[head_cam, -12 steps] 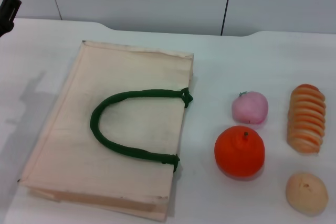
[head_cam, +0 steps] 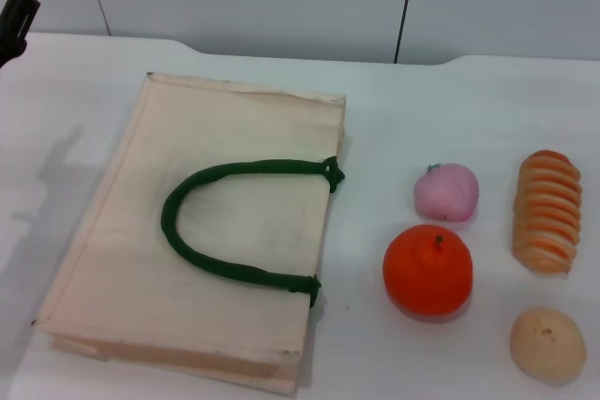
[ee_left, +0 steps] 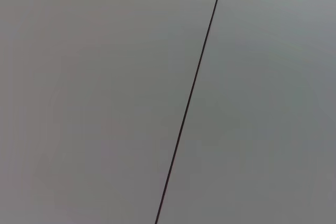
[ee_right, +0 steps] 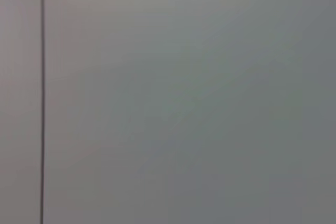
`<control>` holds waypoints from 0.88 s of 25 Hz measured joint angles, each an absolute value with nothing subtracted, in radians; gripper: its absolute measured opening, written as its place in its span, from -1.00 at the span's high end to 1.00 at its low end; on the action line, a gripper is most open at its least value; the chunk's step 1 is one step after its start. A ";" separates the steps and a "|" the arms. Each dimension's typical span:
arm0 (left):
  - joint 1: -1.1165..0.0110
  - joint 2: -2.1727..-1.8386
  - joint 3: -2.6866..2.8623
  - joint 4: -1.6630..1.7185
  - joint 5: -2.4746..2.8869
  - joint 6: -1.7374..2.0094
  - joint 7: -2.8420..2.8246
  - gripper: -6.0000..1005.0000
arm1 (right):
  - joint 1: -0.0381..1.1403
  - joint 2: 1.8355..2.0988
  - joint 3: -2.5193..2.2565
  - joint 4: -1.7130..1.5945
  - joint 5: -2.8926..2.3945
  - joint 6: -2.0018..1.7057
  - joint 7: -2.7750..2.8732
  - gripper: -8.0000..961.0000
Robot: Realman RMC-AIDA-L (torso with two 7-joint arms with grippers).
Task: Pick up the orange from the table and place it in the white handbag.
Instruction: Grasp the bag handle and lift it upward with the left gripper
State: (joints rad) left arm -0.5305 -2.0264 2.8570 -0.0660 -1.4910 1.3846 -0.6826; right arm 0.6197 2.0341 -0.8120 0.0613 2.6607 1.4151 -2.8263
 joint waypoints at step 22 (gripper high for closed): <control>-0.534 -2.025 2.861 -0.066 -1.437 1.387 -0.700 -0.42 | 0.610 2.030 -0.836 0.070 2.602 1.408 -2.869 -0.67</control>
